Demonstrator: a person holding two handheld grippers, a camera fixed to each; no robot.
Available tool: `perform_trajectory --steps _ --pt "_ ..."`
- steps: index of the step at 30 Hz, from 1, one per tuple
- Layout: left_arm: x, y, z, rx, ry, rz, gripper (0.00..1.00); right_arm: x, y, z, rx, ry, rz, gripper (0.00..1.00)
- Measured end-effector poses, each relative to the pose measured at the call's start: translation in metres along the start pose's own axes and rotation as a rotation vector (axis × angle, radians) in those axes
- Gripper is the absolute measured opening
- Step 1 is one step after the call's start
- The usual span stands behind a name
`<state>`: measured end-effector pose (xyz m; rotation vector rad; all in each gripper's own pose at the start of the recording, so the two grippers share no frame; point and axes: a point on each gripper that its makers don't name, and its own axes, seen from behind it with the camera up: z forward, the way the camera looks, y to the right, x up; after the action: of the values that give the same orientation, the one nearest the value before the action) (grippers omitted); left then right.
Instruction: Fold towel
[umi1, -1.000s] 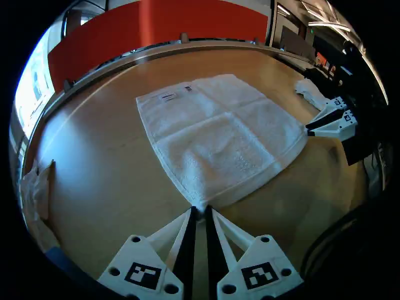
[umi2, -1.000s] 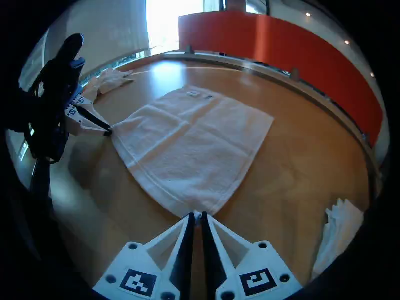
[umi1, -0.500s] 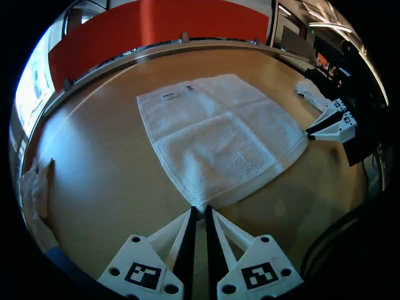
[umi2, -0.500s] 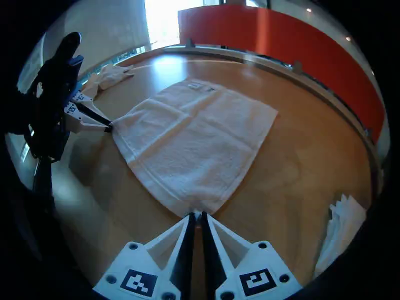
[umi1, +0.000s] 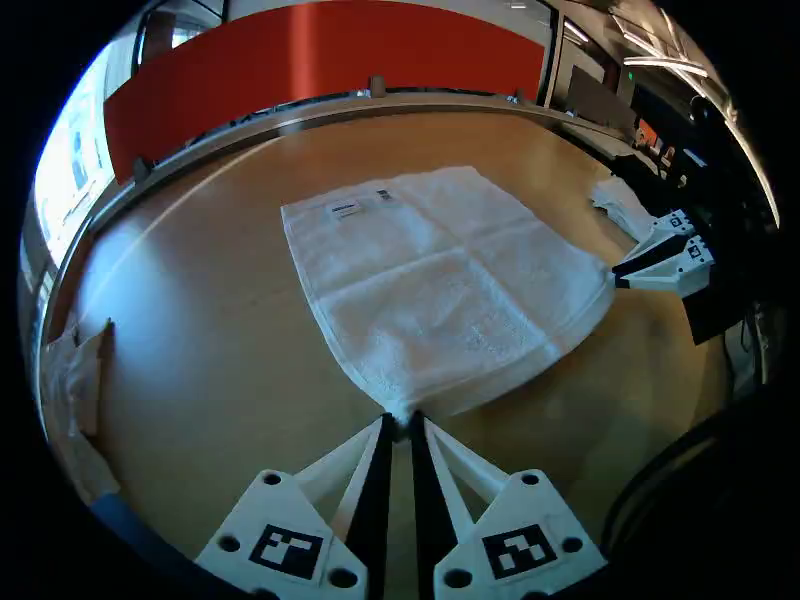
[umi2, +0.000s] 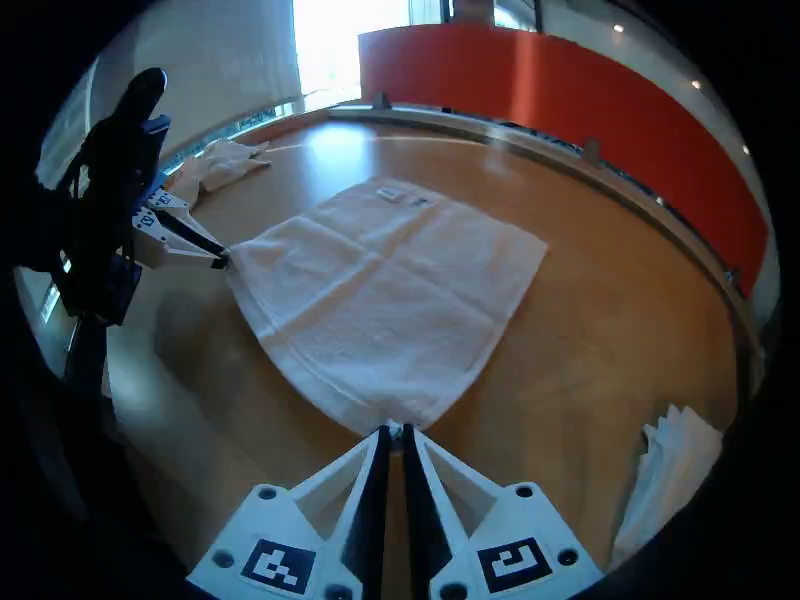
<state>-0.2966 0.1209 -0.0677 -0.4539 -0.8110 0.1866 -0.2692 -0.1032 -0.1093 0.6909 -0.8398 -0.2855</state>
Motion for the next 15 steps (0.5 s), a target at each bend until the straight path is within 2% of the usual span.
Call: perform_trajectory --steps 15 --pt "-0.0008 0.0025 0.0011 -0.004 -0.007 0.000 0.13 0.0016 -0.0018 -0.0004 0.004 0.000 -0.001 0.09"
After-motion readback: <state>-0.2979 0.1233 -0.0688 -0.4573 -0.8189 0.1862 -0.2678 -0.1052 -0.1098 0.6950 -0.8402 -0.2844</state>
